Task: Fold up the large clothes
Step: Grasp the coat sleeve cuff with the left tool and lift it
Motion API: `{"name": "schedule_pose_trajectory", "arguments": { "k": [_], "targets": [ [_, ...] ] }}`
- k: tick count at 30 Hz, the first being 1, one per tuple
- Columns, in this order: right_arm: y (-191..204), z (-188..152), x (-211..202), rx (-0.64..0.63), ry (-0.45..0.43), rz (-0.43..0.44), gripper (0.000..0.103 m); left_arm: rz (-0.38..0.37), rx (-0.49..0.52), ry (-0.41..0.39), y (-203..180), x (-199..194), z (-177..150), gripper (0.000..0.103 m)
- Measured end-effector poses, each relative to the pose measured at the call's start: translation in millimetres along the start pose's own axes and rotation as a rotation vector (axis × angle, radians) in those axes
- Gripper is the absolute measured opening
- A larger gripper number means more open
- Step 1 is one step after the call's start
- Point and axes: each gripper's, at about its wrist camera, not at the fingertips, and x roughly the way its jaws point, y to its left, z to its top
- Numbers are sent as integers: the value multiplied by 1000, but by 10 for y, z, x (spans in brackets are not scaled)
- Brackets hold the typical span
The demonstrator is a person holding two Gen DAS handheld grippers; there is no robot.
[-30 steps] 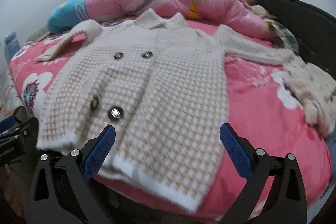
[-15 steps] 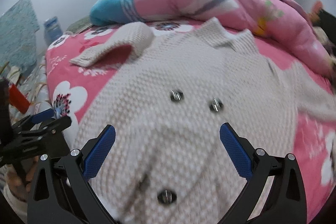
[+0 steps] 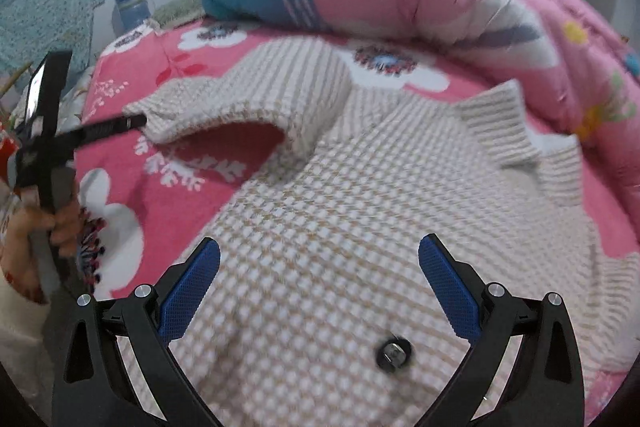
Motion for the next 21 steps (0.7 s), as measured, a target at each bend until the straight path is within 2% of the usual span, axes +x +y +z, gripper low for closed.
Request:
{"name": "schedule_pose_trajectory", "arguments": {
  "k": [2,5,8,13,16,17,21],
  "targets": [
    [-1,31,225,7,36,4,97,27,-24,23,63,192,90,94],
    [-23,11,473,8,77,6,97,100,-54,73,112,486,158,77],
    [-15,-53,671,1,117,1,97,134,-42,57,51,565,207,75],
    [39,-116,793,-35,124,-1,97,160,27,36,-138,571,252,50],
    [41,-156,805,-49,116,11,97,191,69,1,-269,475,279,28],
    [37,-161,795,-48,119,17,97,201,80,-12,-305,437,297,16],
    [-32,-107,661,-27,135,41,97,180,127,-96,-554,23,393,16]
  ]
}}
